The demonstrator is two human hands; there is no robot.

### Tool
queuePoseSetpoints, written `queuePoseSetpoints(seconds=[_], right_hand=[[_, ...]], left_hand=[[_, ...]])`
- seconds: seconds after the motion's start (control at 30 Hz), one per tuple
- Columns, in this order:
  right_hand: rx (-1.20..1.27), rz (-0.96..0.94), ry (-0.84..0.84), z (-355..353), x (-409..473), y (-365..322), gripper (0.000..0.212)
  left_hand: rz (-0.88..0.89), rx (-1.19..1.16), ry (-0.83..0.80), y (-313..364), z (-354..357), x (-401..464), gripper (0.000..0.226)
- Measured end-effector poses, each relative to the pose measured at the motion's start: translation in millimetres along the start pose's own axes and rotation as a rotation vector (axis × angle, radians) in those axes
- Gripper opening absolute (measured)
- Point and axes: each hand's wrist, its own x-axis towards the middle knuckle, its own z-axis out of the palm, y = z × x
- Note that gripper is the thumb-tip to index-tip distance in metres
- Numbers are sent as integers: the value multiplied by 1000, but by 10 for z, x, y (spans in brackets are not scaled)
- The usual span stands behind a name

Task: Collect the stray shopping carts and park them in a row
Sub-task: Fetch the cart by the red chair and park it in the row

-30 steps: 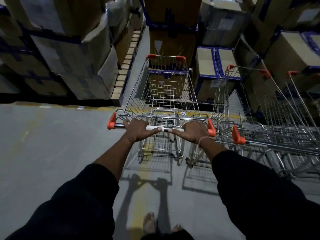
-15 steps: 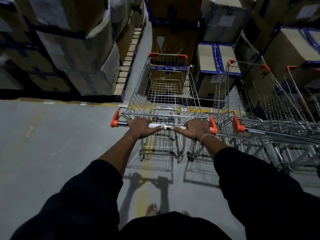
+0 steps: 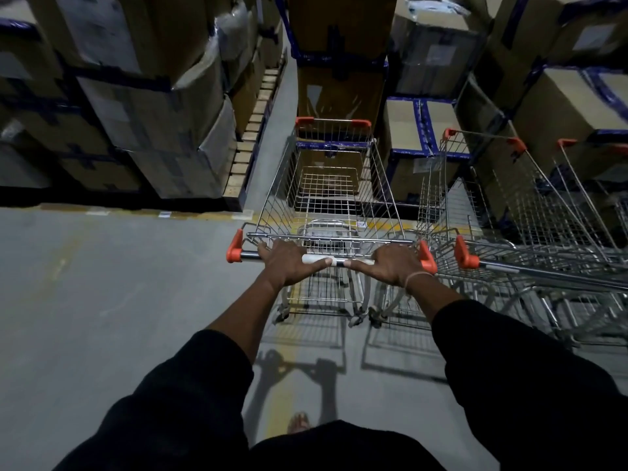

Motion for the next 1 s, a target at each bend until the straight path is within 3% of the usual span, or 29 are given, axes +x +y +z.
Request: queuePoseSetpoints(seconds=[0.3,0.4,0.67,1.0], right_hand=[[-30,45,50,70,33,196,101],[-70,46,50,72,12,225,102],[-93,-16,67,-6,1,255,106],[-75,-10,50,2,54,158,104]], left_hand=[[30,7,-51,149,-33,181,88],[29,-2,-65,212,-26,169,104],[6,43,-51,241,60,109,86],[14,34,-27,86,89,134,95]])
